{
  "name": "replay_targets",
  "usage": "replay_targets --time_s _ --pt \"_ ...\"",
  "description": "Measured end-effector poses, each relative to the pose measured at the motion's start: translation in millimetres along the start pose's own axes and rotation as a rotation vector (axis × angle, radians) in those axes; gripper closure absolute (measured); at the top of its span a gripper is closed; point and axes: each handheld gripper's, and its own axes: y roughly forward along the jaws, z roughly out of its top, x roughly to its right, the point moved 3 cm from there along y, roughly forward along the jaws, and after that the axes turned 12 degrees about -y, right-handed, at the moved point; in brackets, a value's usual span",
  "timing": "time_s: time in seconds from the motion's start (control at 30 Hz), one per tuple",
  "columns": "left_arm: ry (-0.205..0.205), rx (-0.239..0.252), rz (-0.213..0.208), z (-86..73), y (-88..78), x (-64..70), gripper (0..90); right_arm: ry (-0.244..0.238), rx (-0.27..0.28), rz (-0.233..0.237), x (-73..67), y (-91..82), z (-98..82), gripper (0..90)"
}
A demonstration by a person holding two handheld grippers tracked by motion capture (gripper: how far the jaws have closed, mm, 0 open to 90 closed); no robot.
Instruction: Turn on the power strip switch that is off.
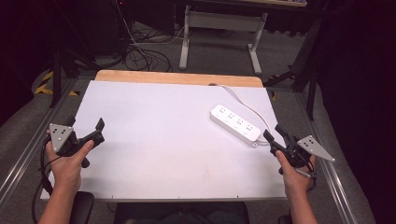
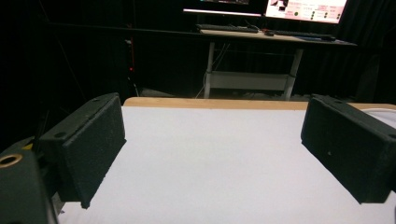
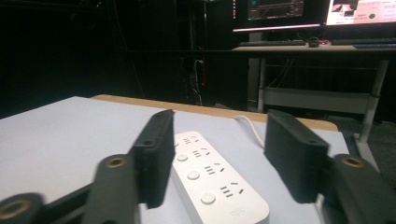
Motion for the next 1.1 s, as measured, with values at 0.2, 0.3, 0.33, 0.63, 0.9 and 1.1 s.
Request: replay_targets --time_s 0.2,0.3,0.33,0.63,0.9,1.1 --pt "0.0 -0.001 0.002 -0.1 0.2 0.0 6.8 -0.013 0.009 0.025 -0.8 -0.7 2.1 63.2" --pt "0.0 -0.002 0.001 -0.3 0.4 0.1 6.8 -0.022 0.014 0.039 -0.7 -1.0 2.9 76.5" --pt "0.0 -0.002 0.001 -0.3 0.4 0.2 6.8 -0.024 0.018 0.045 -1.2 -1.3 3.6 80.1" --pt "0.003 -0.002 0.001 -0.4 0.5 0.5 6.9 -0.017 0.007 0.078 -2.0 -1.6 9.8 90.0" --pt "0.009 -0.003 0.001 -0.7 1.4 0.6 7.0 -0.005 -0.033 0.12 4.7 15.6 37.4 90.0" --pt "0.006 -0.006 0.002 -1.0 1.8 0.0 7.0 -0.026 -0.098 0.139 4.8 30.9 50.3 90.0"
